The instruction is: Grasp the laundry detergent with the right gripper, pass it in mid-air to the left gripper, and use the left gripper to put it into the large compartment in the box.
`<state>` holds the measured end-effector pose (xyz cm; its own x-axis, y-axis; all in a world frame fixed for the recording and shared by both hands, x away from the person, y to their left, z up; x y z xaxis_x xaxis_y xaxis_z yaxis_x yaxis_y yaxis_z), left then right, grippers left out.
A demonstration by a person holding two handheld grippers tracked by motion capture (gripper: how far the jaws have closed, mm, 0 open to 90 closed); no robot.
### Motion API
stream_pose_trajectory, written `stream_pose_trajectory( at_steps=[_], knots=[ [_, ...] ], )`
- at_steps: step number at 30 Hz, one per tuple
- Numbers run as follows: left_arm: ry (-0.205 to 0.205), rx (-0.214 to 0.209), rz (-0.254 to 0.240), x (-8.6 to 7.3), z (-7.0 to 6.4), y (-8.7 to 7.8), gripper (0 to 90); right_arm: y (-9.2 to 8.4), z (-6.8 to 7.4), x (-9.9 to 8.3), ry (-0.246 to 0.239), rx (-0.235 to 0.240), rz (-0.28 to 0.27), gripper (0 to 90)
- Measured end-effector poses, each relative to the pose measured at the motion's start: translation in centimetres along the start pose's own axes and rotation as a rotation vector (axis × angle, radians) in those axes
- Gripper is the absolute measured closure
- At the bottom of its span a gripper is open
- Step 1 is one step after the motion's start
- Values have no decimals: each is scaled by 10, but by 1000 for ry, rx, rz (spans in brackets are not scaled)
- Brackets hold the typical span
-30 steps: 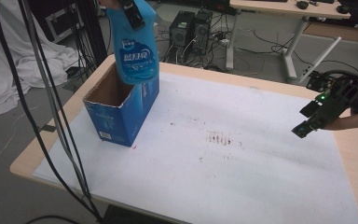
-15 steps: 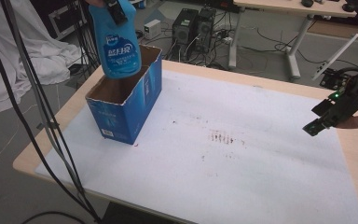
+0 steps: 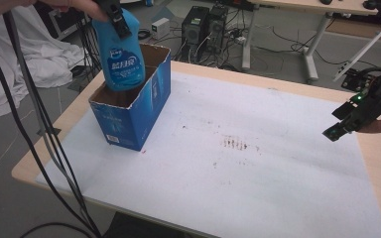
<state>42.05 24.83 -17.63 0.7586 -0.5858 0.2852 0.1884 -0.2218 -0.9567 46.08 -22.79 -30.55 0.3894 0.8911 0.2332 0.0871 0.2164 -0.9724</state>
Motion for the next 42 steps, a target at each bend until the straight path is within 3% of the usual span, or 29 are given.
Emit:
stream_pose_trajectory(
  at_steps=[11,21,42],
  knots=[
    [-15,-19,13,-15,3,36,379,1,-3,-3,-3,3,-6,135],
    [-18,-26,11,-27,3,65,379,-1,-7,-8,28,-1,-12,136],
    [7,-43,41,-39,7,104,379,-3,-7,-10,35,-8,-14,135]
  ],
)
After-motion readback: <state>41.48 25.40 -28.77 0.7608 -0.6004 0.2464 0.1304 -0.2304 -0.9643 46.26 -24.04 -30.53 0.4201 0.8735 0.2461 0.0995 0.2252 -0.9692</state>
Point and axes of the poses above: each handheld gripper's, and its own axes: y roughly forward along the jaws, x roughly out of its top, z roughly to its left, the point moved 4 cm from there along y, roughly forward along the jaws, and after that the axes turned 5 degrees about -x, right-handed, at the moved point
